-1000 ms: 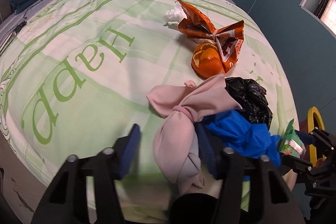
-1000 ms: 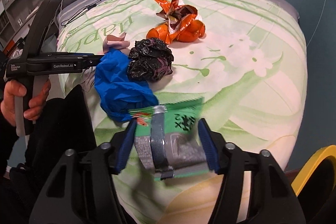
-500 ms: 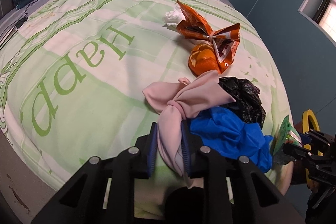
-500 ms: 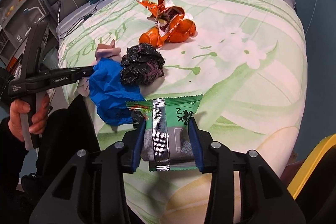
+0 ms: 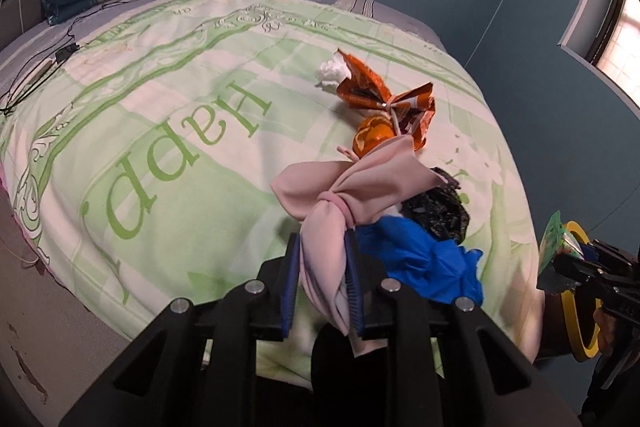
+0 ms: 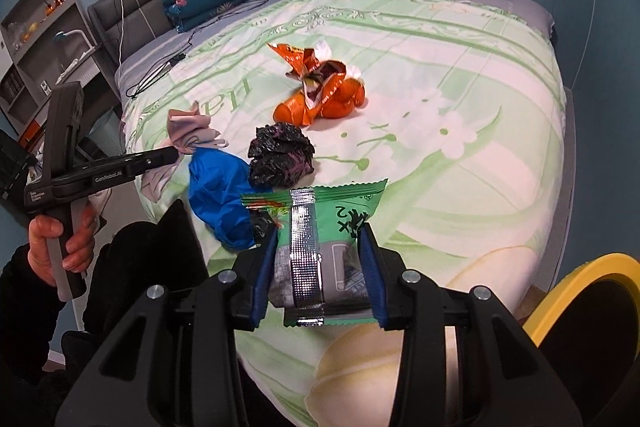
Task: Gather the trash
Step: 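Lift the pink cloth and green wrapper and carry both to the yellow bin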
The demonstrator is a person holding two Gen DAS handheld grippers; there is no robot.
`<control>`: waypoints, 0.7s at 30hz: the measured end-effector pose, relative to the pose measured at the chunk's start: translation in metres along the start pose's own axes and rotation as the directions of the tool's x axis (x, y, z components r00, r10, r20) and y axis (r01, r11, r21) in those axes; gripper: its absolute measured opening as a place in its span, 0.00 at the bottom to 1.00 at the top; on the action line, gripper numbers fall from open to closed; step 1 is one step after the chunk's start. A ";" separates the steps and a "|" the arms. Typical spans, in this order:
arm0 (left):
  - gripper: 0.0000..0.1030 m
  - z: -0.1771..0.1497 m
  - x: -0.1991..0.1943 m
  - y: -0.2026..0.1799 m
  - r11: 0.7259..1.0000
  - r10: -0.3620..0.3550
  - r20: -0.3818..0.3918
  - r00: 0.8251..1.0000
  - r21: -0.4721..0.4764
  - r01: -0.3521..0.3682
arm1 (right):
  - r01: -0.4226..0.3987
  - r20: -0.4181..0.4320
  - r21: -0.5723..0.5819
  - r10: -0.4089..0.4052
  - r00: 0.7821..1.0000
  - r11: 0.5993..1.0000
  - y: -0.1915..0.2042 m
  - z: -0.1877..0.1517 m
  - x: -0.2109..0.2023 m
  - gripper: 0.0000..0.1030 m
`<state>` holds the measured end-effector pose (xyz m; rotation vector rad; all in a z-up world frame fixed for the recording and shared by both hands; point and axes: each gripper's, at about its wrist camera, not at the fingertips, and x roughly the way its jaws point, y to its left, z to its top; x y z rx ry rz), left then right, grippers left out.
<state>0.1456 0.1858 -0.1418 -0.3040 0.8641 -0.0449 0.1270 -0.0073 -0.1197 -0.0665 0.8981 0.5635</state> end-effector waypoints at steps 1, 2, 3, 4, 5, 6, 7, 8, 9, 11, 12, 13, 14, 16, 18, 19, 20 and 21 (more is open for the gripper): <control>0.19 0.000 -0.003 0.000 1.000 -0.003 0.007 1.000 -0.002 0.003 | 0.002 0.005 -0.004 -0.002 1.000 1.000 0.001 0.000 -0.003 0.36; 0.19 0.000 -0.008 -0.001 1.000 -0.005 0.017 1.000 -0.002 0.005 | 0.003 0.011 -0.007 -0.003 1.000 1.000 0.002 0.001 -0.005 0.36; 0.19 0.000 -0.013 -0.003 1.000 -0.003 0.028 1.000 0.001 0.003 | 0.004 0.017 -0.009 -0.004 1.000 1.000 0.002 0.001 -0.008 0.36; 0.19 0.000 -0.017 -0.004 1.000 0.000 0.038 0.999 0.004 0.000 | 0.005 0.024 -0.011 -0.005 1.000 1.000 0.003 0.001 -0.011 0.36; 0.19 0.000 -0.022 -0.007 1.000 0.003 0.049 0.999 0.009 -0.003 | 0.005 0.029 -0.012 -0.005 1.000 1.000 0.004 0.001 -0.015 0.36; 0.19 0.000 -0.027 -0.009 1.000 0.004 0.059 0.998 0.014 -0.005 | 0.006 0.036 -0.014 -0.005 0.999 1.000 0.004 0.002 -0.018 0.36; 0.19 0.000 -0.033 -0.012 1.000 0.004 0.070 0.998 0.020 -0.005 | 0.009 0.045 -0.015 -0.008 0.999 1.000 0.004 0.002 -0.022 0.36; 0.19 0.000 -0.036 -0.014 1.000 0.003 0.076 0.997 0.023 -0.005 | 0.011 0.053 -0.015 -0.010 0.999 1.000 0.004 0.002 -0.026 0.36; 0.19 -0.001 -0.041 -0.017 1.000 0.000 0.086 0.996 0.028 -0.002 | 0.012 0.059 -0.015 -0.011 0.998 1.000 0.004 0.002 -0.030 0.36; 0.19 -0.001 -0.051 -0.025 0.999 -0.007 0.101 0.995 0.035 0.003 | 0.019 0.072 -0.013 -0.018 0.997 1.000 0.003 0.002 -0.037 0.36; 0.19 -0.001 -0.055 -0.029 0.999 -0.011 0.107 0.994 0.040 0.007 | 0.030 0.081 -0.011 -0.029 0.996 0.999 0.001 0.001 -0.042 0.36; 0.19 -0.001 -0.058 -0.032 0.999 -0.016 0.112 0.994 0.045 0.011 | 0.039 0.086 -0.008 -0.038 0.996 0.999 0.000 0.001 -0.046 0.36; 0.19 -0.002 -0.064 -0.040 0.998 -0.027 0.119 0.992 0.058 0.021 | 0.048 0.090 -0.002 -0.047 0.995 0.999 -0.002 0.001 -0.050 0.36; 0.19 -0.003 -0.070 -0.050 0.997 -0.038 0.127 0.991 0.075 0.029 | 0.056 0.103 0.011 -0.056 0.993 0.998 -0.006 0.000 -0.059 0.36; 0.19 -0.003 -0.079 -0.063 0.994 -0.050 0.137 0.989 0.100 0.037 | 0.074 0.117 0.017 -0.076 0.990 0.997 -0.011 -0.001 -0.069 0.36; 0.19 -0.004 -0.083 -0.070 0.993 -0.062 0.140 0.988 0.112 0.046 | 0.080 0.123 0.020 -0.082 0.989 0.997 -0.013 -0.001 -0.073 0.36; 0.19 -0.004 -0.086 -0.076 0.991 -0.071 0.143 0.987 0.124 0.053 | 0.084 0.131 0.024 -0.087 0.988 0.996 -0.016 -0.002 -0.078 0.36; 0.19 -0.005 -0.089 -0.081 0.989 -0.075 0.145 0.987 0.134 0.056 | 0.087 0.137 0.027 -0.090 0.987 0.996 -0.017 -0.002 -0.082 0.36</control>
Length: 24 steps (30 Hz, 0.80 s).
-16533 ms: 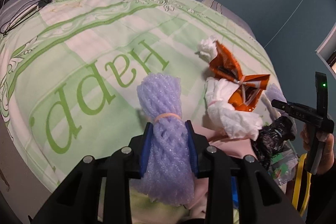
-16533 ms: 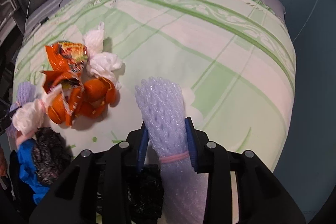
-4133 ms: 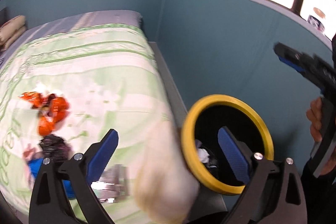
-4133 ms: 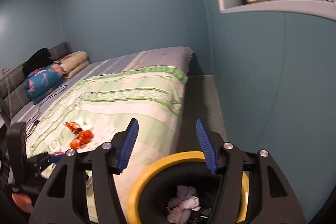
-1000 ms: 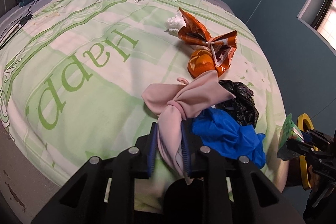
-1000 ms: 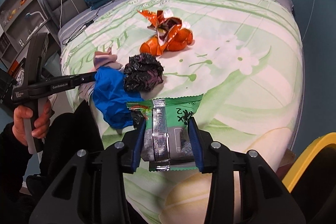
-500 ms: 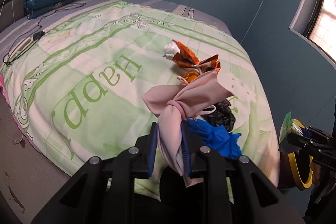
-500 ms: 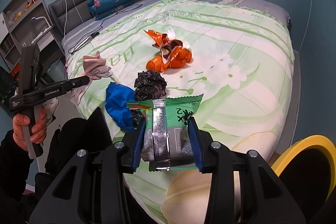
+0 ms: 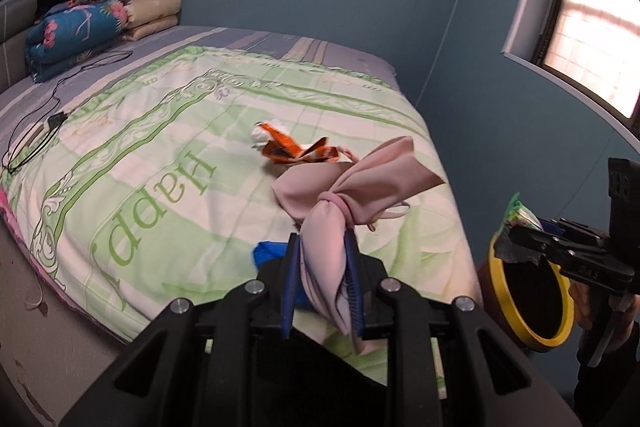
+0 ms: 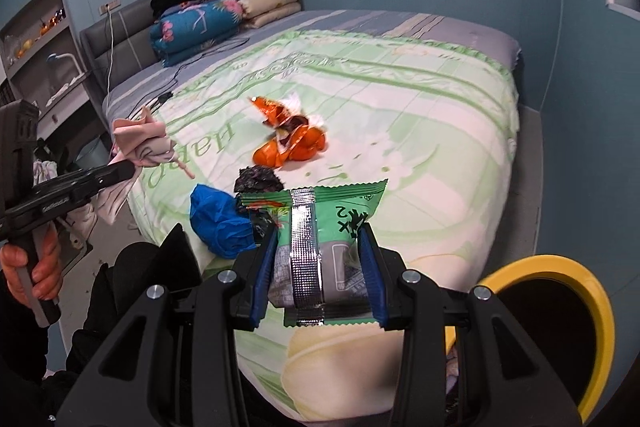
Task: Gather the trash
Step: 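Lift the pink cloth and green wrapper and carry both to the yellow bin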
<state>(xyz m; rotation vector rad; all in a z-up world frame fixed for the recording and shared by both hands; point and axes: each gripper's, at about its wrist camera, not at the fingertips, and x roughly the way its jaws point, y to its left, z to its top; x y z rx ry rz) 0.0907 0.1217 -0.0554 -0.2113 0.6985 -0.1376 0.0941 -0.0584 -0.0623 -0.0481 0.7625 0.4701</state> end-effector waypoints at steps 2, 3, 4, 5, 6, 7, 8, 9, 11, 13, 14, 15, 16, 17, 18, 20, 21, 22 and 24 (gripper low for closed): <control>0.19 0.002 -0.006 -0.014 0.999 -0.016 0.007 1.000 0.028 0.016 | 0.014 0.015 0.005 -0.014 1.000 1.000 -0.005 0.000 -0.008 0.36; 0.19 0.003 -0.008 -0.019 0.999 -0.024 0.009 1.000 0.037 0.024 | 0.024 0.022 0.008 -0.024 0.999 1.000 -0.008 0.000 -0.014 0.36; 0.19 0.003 -0.010 -0.024 0.998 -0.032 0.012 0.999 0.046 0.031 | 0.030 0.025 0.010 -0.031 0.999 0.999 -0.009 0.000 -0.016 0.36; 0.19 0.005 -0.012 -0.032 0.997 -0.041 0.014 0.999 0.061 0.040 | 0.042 0.027 0.014 -0.043 0.999 0.999 -0.012 0.000 -0.020 0.36; 0.19 0.006 -0.013 -0.036 0.997 -0.045 0.013 0.999 0.068 0.044 | 0.053 0.028 0.019 -0.053 0.998 0.998 -0.015 0.000 -0.023 0.36; 0.19 0.006 -0.015 -0.041 0.996 -0.052 0.014 0.999 0.076 0.050 | 0.058 0.030 0.024 -0.058 0.998 0.998 -0.018 0.000 -0.026 0.36; 0.19 0.007 -0.016 -0.046 0.995 -0.062 0.017 0.998 0.085 0.060 | 0.064 0.032 0.029 -0.065 0.997 0.997 -0.021 -0.001 -0.030 0.36; 0.19 0.008 -0.017 -0.051 0.993 -0.071 0.019 0.997 0.096 0.069 | 0.071 0.035 0.033 -0.072 0.997 0.997 -0.024 -0.001 -0.032 0.36; 0.19 0.009 -0.018 -0.060 0.990 -0.084 0.024 0.996 0.114 0.081 | 0.088 0.044 0.043 -0.090 0.995 0.995 -0.030 -0.002 -0.038 0.37; 0.19 0.011 -0.019 -0.071 0.986 -0.102 0.024 0.995 0.134 0.098 | 0.103 0.053 0.057 -0.106 0.993 0.993 -0.037 -0.003 -0.045 0.37; 0.19 0.012 -0.019 -0.076 0.984 -0.109 0.025 0.994 0.142 0.104 | 0.110 0.057 0.063 -0.113 0.992 0.992 -0.040 -0.004 -0.047 0.37; 0.19 0.013 -0.018 -0.080 0.983 -0.115 0.025 0.993 0.149 0.110 | 0.119 0.062 0.073 -0.123 0.990 0.990 -0.044 -0.005 -0.051 0.37; 0.19 0.013 -0.018 -0.083 0.981 -0.120 0.025 0.992 0.155 0.115 | 0.125 0.065 0.079 -0.131 0.989 0.989 -0.046 -0.006 -0.053 0.37; 0.19 0.014 -0.018 -0.089 0.979 -0.128 0.024 0.992 0.163 0.122 | 0.132 0.066 0.086 -0.138 0.988 0.987 -0.049 -0.007 -0.055 0.37; 0.19 0.015 -0.017 -0.094 0.977 -0.135 0.023 0.991 0.169 0.129 | 0.140 0.068 0.095 -0.147 0.987 0.986 -0.052 -0.008 -0.057 0.37; 0.19 0.017 -0.016 -0.104 0.972 -0.151 0.020 0.988 0.185 0.145 | 0.151 0.072 0.111 -0.159 0.985 0.982 -0.059 -0.009 -0.061 0.37; 0.19 0.018 -0.016 -0.108 0.970 -0.157 0.019 0.987 0.190 0.151 | 0.156 0.074 0.118 -0.166 0.983 0.981 -0.062 -0.010 -0.063 0.37; 0.19 0.019 -0.015 -0.112 0.968 -0.162 0.017 0.987 0.196 0.156 | 0.165 0.076 0.126 -0.176 0.982 0.978 -0.066 -0.011 -0.064 0.37; 0.19 0.021 -0.012 -0.123 0.962 -0.175 0.010 0.985 0.212 0.169 | 0.177 0.077 0.139 -0.189 0.979 0.974 -0.071 -0.014 -0.068 0.37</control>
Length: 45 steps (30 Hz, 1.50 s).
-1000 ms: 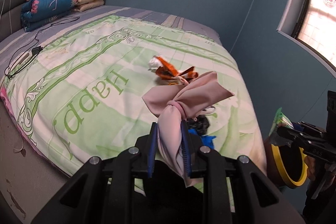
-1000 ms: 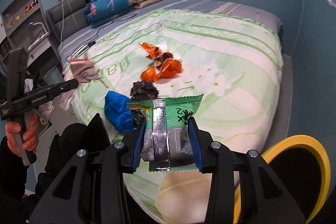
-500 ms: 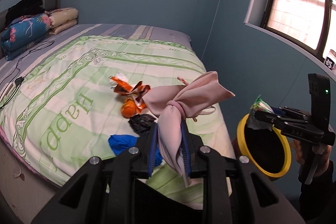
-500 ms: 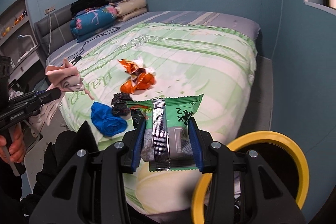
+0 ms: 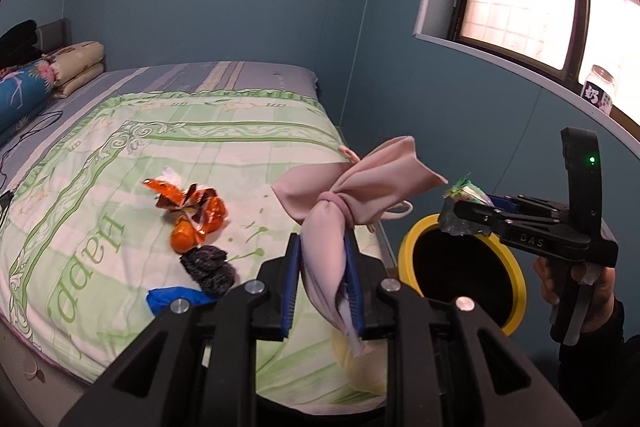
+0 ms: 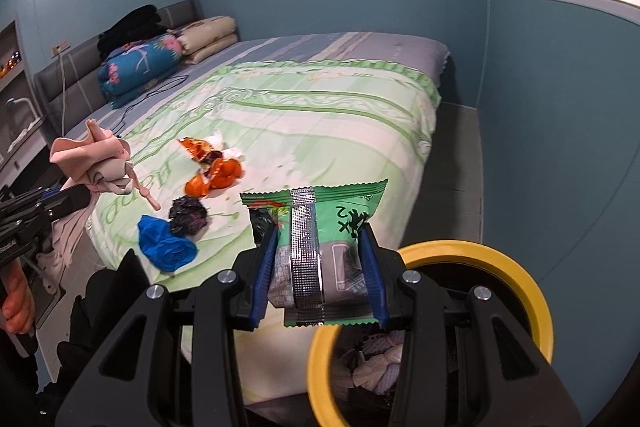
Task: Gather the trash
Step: 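Lift the pink cloth and green wrapper and carry both to the yellow bin, then open the right tool over the bin while left releases the pink cloth into it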
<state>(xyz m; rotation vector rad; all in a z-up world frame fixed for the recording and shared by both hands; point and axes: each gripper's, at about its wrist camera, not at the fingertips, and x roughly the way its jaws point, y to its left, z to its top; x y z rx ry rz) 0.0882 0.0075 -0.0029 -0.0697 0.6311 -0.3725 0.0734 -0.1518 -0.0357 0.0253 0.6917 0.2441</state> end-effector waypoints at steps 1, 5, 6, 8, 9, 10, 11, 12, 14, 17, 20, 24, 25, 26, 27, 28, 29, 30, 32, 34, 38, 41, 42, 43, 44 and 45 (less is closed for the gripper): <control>0.19 0.001 0.002 -0.005 1.000 -0.005 -0.002 1.000 0.006 0.005 | 0.005 0.001 0.008 -0.005 1.000 1.000 -0.004 -0.001 -0.001 0.37; 0.19 0.005 0.014 -0.023 0.999 -0.031 -0.013 0.999 0.036 0.031 | 0.032 0.008 0.034 -0.033 0.999 0.999 -0.019 -0.006 -0.006 0.37; 0.19 0.006 0.019 -0.027 0.998 -0.040 -0.019 0.999 0.040 0.041 | 0.039 0.009 0.040 -0.040 0.999 0.998 -0.022 -0.006 -0.007 0.37; 0.19 0.007 0.027 -0.034 0.997 -0.057 -0.034 0.998 0.042 0.059 | 0.059 0.007 0.058 -0.059 0.998 0.997 -0.031 -0.009 -0.009 0.37; 0.19 0.008 0.032 -0.038 0.997 -0.069 -0.044 0.997 0.042 0.071 | 0.070 0.004 0.067 -0.070 0.998 0.995 -0.036 -0.010 -0.009 0.37; 0.19 0.009 0.036 -0.041 0.996 -0.079 -0.052 0.995 0.042 0.082 | 0.080 0.002 0.076 -0.080 0.997 0.994 -0.041 -0.011 -0.010 0.37; 0.19 0.009 0.041 -0.045 0.994 -0.091 -0.064 0.994 0.047 0.094 | 0.087 -0.001 0.084 -0.087 0.996 0.993 -0.045 -0.012 -0.011 0.37; 0.20 0.009 0.046 -0.049 0.993 -0.097 -0.074 0.993 0.054 0.101 | 0.095 -0.006 0.092 -0.095 0.995 0.991 -0.049 -0.014 -0.011 0.37; 0.19 0.009 0.057 -0.055 0.992 -0.107 -0.094 0.990 0.063 0.113 | 0.112 -0.015 0.100 -0.111 0.994 0.989 -0.057 -0.017 -0.012 0.37; 0.19 0.009 0.073 -0.066 0.988 -0.129 -0.125 0.984 0.064 0.138 | 0.143 -0.031 0.123 -0.141 0.990 0.982 -0.069 -0.021 -0.011 0.37; 0.19 0.008 0.088 -0.077 0.984 -0.155 -0.158 0.975 0.065 0.167 | 0.159 -0.041 0.150 -0.154 0.987 0.976 -0.080 -0.024 -0.010 0.37; 0.19 0.004 0.110 -0.094 0.976 -0.190 -0.201 0.961 0.067 0.207 | 0.186 -0.068 0.180 -0.176 0.982 0.966 -0.094 -0.030 -0.007 0.37; 0.19 0.003 0.113 -0.097 0.975 -0.196 -0.207 0.958 0.067 0.213 | 0.188 -0.072 0.183 -0.178 0.981 0.965 -0.097 -0.031 -0.007 0.37; 0.19 0.002 0.118 -0.101 0.973 -0.203 -0.216 0.955 0.064 0.221 | 0.191 -0.076 0.186 -0.180 0.981 0.964 -0.098 -0.032 -0.007 0.37; 0.19 0.001 0.122 -0.105 0.971 -0.211 -0.226 0.951 0.062 0.230 | 0.195 -0.081 0.190 -0.183 0.980 0.962 -0.101 -0.034 -0.006 0.37; 0.19 0.000 0.125 -0.108 0.970 -0.214 -0.234 0.948 0.061 0.234 | 0.197 -0.084 0.192 -0.184 0.979 0.961 -0.103 -0.036 -0.007 0.37; 0.19 -0.001 0.130 -0.112 0.969 -0.217 -0.246 0.945 0.060 0.239 | 0.200 -0.088 0.192 -0.186 0.979 0.961 -0.104 -0.036 -0.006 0.37; 0.19 -0.002 0.133 -0.115 0.968 -0.220 -0.257 0.941 0.059 0.242 | 0.204 -0.094 0.193 -0.189 0.977 0.960 -0.106 -0.038 -0.005 0.37; 0.19 -0.004 0.139 -0.119 0.967 -0.224 -0.275 0.935 0.057 0.249 | 0.206 -0.103 0.190 -0.189 0.977 0.960 -0.108 -0.040 -0.003 0.37; 0.19 -0.006 0.146 -0.123 0.967 -0.226 -0.292 0.929 0.052 0.251 | 0.210 -0.115 0.191 -0.191 0.975 0.959 -0.111 -0.042 0.000 0.38; 0.19 -0.005 0.155 -0.125 0.961 -0.254 -0.311 0.916 0.021 0.274 | 0.207 -0.132 0.187 -0.185 0.974 0.960 -0.113 -0.047 0.002 0.38; 0.20 -0.004 0.159 -0.129 0.957 -0.271 -0.310 0.911 0.012 0.289 | 0.207 -0.139 0.184 -0.183 0.973 0.961 -0.113 -0.050 0.003 0.47; 0.20 -0.004 0.159 -0.129 0.957 -0.274 -0.310 0.910 0.010 0.291 | 0.203 -0.139 0.189 -0.179 0.974 0.961 -0.114 -0.050 0.003 0.47; 0.20 -0.003 0.160 -0.129 0.955 -0.279 -0.309 0.909 0.006 0.295 | 0.202 -0.140 0.191 -0.177 0.974 0.960 -0.115 -0.051 0.002 0.48; 0.20 -0.002 0.161 -0.130 0.953 -0.289 -0.306 0.907 -0.003 0.303 | 0.204 -0.141 0.191 -0.179 0.974 0.960 -0.116 -0.051 0.001 0.50; 0.21 -0.002 0.161 -0.130 0.952 -0.294 -0.307 0.905 -0.006 0.307 | 0.210 -0.139 0.191 -0.185 0.973 0.959 -0.116 -0.051 0.000 0.51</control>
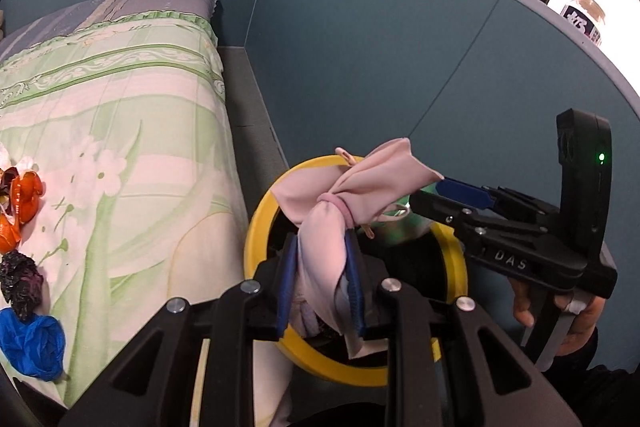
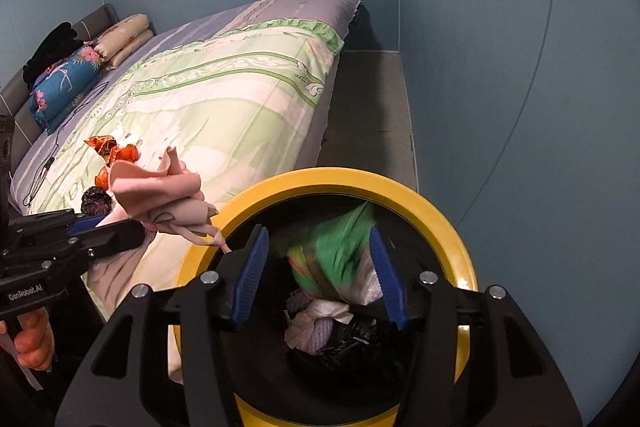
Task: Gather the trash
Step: 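Open the right tool over the bin while left releases the pink cloth into it, then move both tools back over the orange wrapper and blue cloth on the bed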
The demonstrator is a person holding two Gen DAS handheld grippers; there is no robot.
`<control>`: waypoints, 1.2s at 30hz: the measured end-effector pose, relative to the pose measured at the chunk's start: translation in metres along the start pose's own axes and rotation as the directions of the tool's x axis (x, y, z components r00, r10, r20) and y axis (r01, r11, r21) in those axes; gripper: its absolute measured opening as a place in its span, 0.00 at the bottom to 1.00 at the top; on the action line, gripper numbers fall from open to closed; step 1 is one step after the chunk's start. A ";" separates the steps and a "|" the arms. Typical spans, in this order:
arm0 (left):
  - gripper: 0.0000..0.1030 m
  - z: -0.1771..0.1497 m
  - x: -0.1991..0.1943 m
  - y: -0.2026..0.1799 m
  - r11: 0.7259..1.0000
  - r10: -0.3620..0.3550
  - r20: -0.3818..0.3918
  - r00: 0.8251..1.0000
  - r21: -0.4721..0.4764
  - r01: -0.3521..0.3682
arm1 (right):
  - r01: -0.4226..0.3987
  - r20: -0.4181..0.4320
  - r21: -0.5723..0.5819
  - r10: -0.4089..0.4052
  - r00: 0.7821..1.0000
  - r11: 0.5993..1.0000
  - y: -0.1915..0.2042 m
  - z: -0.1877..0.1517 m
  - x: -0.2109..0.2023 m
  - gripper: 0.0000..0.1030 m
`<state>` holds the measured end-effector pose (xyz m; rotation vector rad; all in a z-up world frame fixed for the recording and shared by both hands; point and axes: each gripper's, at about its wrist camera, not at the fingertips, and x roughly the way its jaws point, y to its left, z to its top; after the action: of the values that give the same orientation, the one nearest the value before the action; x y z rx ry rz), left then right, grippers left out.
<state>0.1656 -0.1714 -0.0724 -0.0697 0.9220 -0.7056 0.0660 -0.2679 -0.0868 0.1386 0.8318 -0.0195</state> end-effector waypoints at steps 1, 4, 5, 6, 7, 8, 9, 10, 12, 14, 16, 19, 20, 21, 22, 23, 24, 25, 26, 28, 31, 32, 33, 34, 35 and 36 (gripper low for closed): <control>0.27 0.000 -0.001 -0.002 1.000 -0.004 0.000 1.000 -0.003 0.004 | 0.003 0.003 0.003 -0.003 1.000 1.000 -0.001 0.000 -0.001 0.52; 0.44 0.001 -0.003 0.000 1.000 -0.010 0.023 1.000 -0.012 0.011 | 0.008 0.011 0.021 -0.008 1.000 1.000 -0.007 0.002 -0.004 0.53; 0.47 0.001 -0.004 0.001 1.000 -0.008 0.032 0.999 -0.013 0.008 | 0.013 0.015 0.024 -0.014 1.000 1.000 -0.008 0.003 -0.005 0.53; 0.49 0.001 -0.006 0.002 1.000 -0.008 0.037 0.999 -0.015 0.008 | 0.020 0.023 0.027 -0.020 1.000 0.999 -0.009 0.003 -0.007 0.53; 0.52 0.001 -0.008 0.002 1.000 -0.009 0.040 0.999 -0.017 0.009 | 0.024 0.030 0.030 -0.025 0.999 0.999 -0.010 0.004 -0.009 0.54; 0.53 0.001 -0.010 0.004 1.000 -0.008 0.045 0.999 -0.020 0.009 | 0.025 0.037 0.035 -0.026 0.999 0.999 -0.011 0.005 -0.012 0.54; 0.54 0.001 -0.011 0.005 1.000 -0.003 0.050 0.999 -0.024 0.005 | 0.024 0.046 0.041 -0.026 0.999 0.999 -0.012 0.005 -0.015 0.54; 0.57 0.001 -0.013 0.007 1.000 0.001 0.054 0.999 -0.029 0.000 | 0.024 0.051 0.042 -0.026 0.998 0.999 -0.012 0.006 -0.016 0.54; 0.58 0.001 -0.017 0.013 0.999 0.012 0.066 0.998 -0.040 -0.010 | 0.025 0.063 0.037 -0.028 0.998 0.999 -0.011 0.007 -0.019 0.54; 0.66 0.000 -0.023 0.018 0.998 0.029 0.077 0.997 -0.053 -0.025 | 0.021 0.074 0.027 -0.023 0.997 0.999 -0.008 0.008 -0.021 0.54; 0.71 -0.001 -0.030 0.026 0.997 0.047 0.094 0.995 -0.066 -0.041 | 0.006 0.078 0.016 -0.007 0.997 1.000 -0.003 0.010 -0.021 0.56; 0.79 -0.003 -0.044 0.038 0.994 0.073 0.124 0.990 -0.084 -0.063 | -0.012 0.084 -0.005 0.012 0.996 1.000 0.007 0.012 -0.022 0.59; 0.81 -0.004 -0.050 0.043 0.994 0.079 0.138 0.987 -0.089 -0.067 | -0.017 0.086 -0.013 0.018 0.996 1.000 0.011 0.014 -0.021 0.59; 0.82 -0.005 -0.056 0.047 0.993 0.094 0.152 0.984 -0.091 -0.081 | -0.025 0.089 -0.020 0.027 0.996 0.999 0.015 0.015 -0.022 0.61; 0.85 -0.006 -0.062 0.049 0.991 0.107 0.163 0.981 -0.093 -0.092 | -0.033 0.093 -0.027 0.035 0.995 0.999 0.019 0.016 -0.022 0.63; 0.86 -0.008 -0.070 0.055 0.988 0.131 0.181 0.975 -0.102 -0.114 | -0.039 0.096 -0.034 0.042 0.994 0.999 0.024 0.017 -0.023 0.64; 0.86 -0.009 -0.074 0.059 0.987 0.140 0.188 0.972 -0.110 -0.121 | -0.046 0.099 -0.043 0.051 0.994 0.998 0.029 0.019 -0.023 0.64; 0.87 -0.010 -0.079 0.064 0.985 0.147 0.195 0.970 -0.119 -0.126 | -0.054 0.102 -0.052 0.059 0.993 0.997 0.035 0.021 -0.023 0.65; 0.87 -0.011 -0.085 0.070 0.982 0.160 0.202 0.966 -0.131 -0.135 | -0.061 0.103 -0.060 0.067 0.992 0.996 0.039 0.023 -0.023 0.66; 0.88 -0.015 -0.097 0.083 0.974 0.193 0.222 0.956 -0.158 -0.160 | -0.080 0.106 -0.080 0.088 0.990 0.994 0.050 0.026 -0.022 0.68; 0.90 -0.022 -0.117 0.098 0.964 0.230 0.246 0.942 -0.187 -0.187 | -0.111 0.102 -0.112 0.122 0.987 0.988 0.068 0.031 -0.019 0.69; 0.91 -0.024 -0.123 0.105 0.960 0.248 0.252 0.936 -0.197 -0.201 | -0.121 0.099 -0.122 0.133 0.986 0.985 0.074 0.033 -0.018 0.71; 0.91 -0.028 -0.130 0.110 0.955 0.264 0.256 0.930 -0.205 -0.215 | -0.133 0.096 -0.135 0.146 0.985 0.982 0.081 0.035 -0.017 0.72; 0.91 -0.032 -0.137 0.118 0.948 0.286 0.260 0.922 -0.219 -0.232 | -0.144 0.093 -0.144 0.158 0.983 0.979 0.087 0.037 -0.015 0.73; 0.91 -0.035 -0.140 0.123 0.943 0.297 0.261 0.919 -0.229 -0.240 | -0.156 0.088 -0.153 0.171 0.981 0.976 0.093 0.038 -0.014 0.74; 0.91 -0.039 -0.145 0.131 0.937 0.310 0.259 0.915 -0.244 -0.249 | -0.171 0.082 -0.163 0.186 0.979 0.972 0.099 0.040 -0.012 0.74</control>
<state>0.1477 0.0249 -0.0393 -0.2168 0.6964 -0.3167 0.0949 -0.1750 -0.0402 0.0647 0.7184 0.2063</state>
